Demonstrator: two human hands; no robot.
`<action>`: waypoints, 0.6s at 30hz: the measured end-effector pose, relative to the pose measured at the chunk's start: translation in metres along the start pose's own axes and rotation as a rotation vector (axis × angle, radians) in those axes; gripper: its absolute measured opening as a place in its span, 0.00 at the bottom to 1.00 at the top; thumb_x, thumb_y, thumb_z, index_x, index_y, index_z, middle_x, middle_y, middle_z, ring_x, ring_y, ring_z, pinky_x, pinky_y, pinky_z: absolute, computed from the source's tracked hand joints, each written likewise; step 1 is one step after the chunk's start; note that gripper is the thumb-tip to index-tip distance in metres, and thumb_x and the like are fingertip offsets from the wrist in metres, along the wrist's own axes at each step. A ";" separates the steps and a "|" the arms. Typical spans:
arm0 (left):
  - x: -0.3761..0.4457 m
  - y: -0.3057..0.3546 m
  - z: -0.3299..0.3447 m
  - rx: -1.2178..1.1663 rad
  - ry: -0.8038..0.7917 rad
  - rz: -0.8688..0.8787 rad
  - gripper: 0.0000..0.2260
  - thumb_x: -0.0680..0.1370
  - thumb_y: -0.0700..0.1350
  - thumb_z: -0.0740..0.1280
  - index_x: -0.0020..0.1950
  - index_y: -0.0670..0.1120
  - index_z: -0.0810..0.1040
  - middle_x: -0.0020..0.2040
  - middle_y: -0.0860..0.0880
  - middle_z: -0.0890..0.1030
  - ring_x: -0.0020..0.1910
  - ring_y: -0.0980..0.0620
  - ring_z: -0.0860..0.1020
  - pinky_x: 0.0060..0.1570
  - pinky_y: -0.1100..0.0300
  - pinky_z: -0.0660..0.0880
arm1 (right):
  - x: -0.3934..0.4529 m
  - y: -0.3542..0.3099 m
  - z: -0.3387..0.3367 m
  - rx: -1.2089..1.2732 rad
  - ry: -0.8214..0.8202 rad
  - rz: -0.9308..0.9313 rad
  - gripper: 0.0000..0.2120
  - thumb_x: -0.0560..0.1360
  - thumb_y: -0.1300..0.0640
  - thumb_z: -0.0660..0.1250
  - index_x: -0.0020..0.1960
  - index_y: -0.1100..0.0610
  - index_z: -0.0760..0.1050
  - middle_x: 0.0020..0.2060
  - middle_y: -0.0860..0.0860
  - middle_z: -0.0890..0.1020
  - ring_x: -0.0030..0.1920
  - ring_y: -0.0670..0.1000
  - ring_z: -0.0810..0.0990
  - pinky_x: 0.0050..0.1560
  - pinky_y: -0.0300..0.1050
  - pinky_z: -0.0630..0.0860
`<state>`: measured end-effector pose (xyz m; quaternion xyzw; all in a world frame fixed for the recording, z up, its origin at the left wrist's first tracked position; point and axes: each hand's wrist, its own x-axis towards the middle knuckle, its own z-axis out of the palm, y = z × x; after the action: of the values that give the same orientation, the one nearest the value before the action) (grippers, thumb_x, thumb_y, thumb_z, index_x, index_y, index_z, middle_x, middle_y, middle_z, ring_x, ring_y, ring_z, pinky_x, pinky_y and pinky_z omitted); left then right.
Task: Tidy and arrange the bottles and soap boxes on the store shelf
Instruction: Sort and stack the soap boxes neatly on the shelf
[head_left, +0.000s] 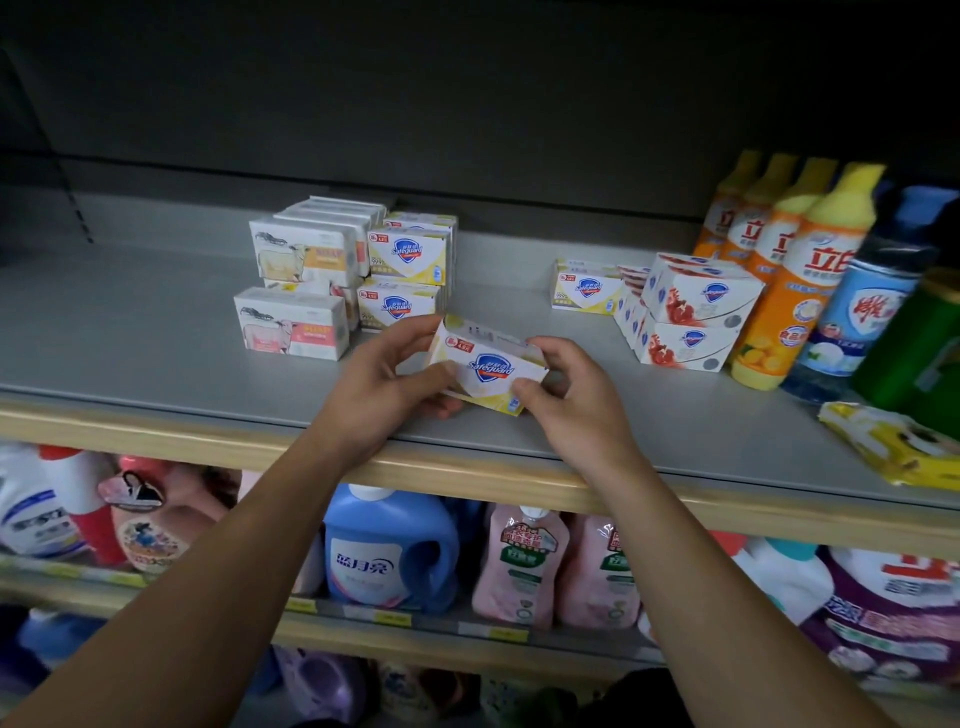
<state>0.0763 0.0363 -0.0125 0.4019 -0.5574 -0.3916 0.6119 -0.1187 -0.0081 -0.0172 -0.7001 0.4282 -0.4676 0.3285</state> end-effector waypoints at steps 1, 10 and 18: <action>-0.001 0.000 0.002 0.017 0.009 0.016 0.21 0.71 0.45 0.71 0.63 0.44 0.76 0.58 0.46 0.82 0.40 0.38 0.83 0.42 0.49 0.82 | -0.001 -0.001 -0.001 -0.009 0.012 -0.015 0.19 0.74 0.61 0.71 0.60 0.46 0.74 0.53 0.41 0.81 0.46 0.49 0.83 0.52 0.49 0.79; -0.001 0.002 0.000 0.210 0.039 0.132 0.10 0.72 0.45 0.73 0.52 0.49 0.80 0.58 0.53 0.79 0.60 0.50 0.77 0.56 0.39 0.77 | -0.007 -0.007 0.001 -0.165 -0.003 -0.141 0.24 0.70 0.61 0.74 0.62 0.49 0.71 0.57 0.49 0.79 0.53 0.49 0.79 0.53 0.47 0.78; 0.017 0.009 0.031 0.105 -0.044 0.017 0.06 0.76 0.43 0.70 0.53 0.47 0.79 0.50 0.44 0.81 0.43 0.44 0.83 0.45 0.52 0.82 | -0.002 -0.012 -0.012 -0.611 0.064 -0.404 0.23 0.72 0.56 0.73 0.65 0.52 0.74 0.58 0.49 0.77 0.57 0.54 0.72 0.56 0.48 0.69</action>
<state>0.0467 0.0217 0.0036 0.4199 -0.5941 -0.3652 0.5809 -0.1267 -0.0023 -0.0037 -0.8213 0.4112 -0.3953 -0.0082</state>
